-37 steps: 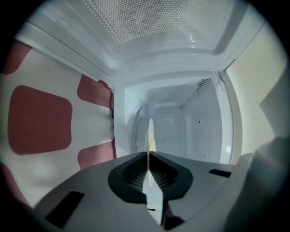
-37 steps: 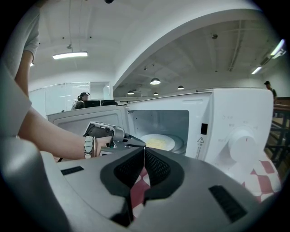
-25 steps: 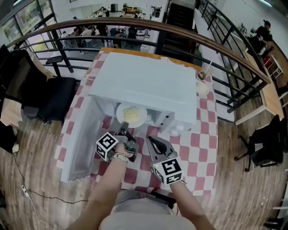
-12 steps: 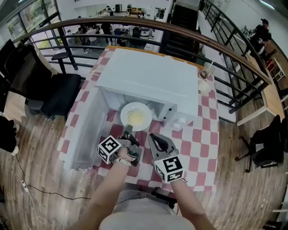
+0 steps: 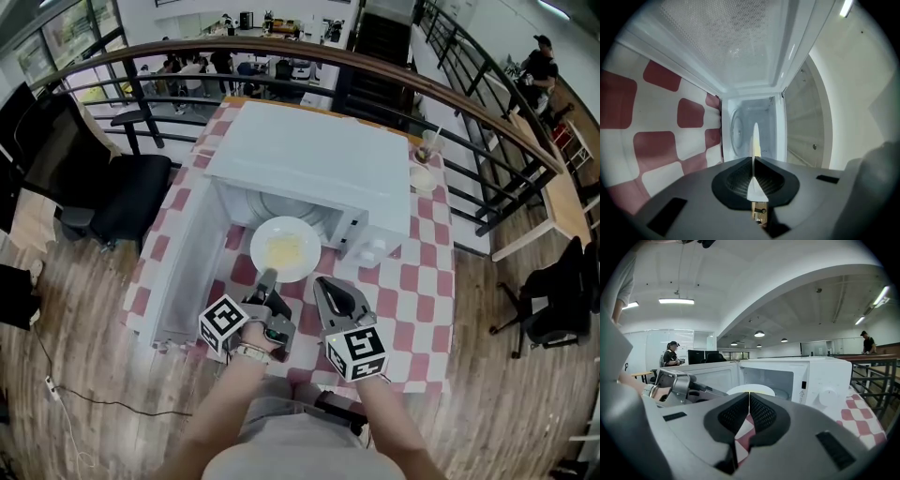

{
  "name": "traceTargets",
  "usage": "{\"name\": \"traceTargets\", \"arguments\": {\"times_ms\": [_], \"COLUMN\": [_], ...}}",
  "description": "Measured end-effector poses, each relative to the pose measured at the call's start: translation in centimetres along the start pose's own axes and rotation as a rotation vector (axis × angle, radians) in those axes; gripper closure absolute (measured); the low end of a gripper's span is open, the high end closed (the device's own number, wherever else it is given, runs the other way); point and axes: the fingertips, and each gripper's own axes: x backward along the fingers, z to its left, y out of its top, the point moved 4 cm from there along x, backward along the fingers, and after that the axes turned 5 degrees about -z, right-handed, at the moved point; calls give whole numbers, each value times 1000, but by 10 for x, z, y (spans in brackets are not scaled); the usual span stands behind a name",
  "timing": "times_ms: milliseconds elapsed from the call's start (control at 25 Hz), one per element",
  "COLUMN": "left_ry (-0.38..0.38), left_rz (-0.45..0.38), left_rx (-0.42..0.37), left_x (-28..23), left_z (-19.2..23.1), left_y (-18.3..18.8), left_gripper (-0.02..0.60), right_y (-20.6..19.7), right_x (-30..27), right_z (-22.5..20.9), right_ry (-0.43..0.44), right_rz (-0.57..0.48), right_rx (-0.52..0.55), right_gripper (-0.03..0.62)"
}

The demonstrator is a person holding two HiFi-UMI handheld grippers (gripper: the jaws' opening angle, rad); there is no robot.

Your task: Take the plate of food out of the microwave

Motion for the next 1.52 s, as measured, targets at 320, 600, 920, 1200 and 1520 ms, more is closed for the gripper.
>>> {"name": "traceTargets", "arguments": {"times_ms": [320,600,920,1200,1520], "left_ry": [-16,-72,-104,-120,-137], "left_rz": [2,6,3,-1,7], "left_rx": [8,28,12,-4,-5], "left_x": [24,31,23,11,1], "left_z": [-37,-71,-95,-108,-119], "left_y": [1,-2,1,3,2], "left_gripper": [566,566,566,566,566], "right_y": [22,41,56,67,75], "right_x": [10,13,13,13,12], "right_z": [3,0,-7,-14,-20], "right_ry": [-22,-41,-58,-64,-68], "right_rz": [-30,-76,-109,-131,-146], "right_rx": [1,4,15,38,55], "right_gripper": [566,566,566,568,568]}}
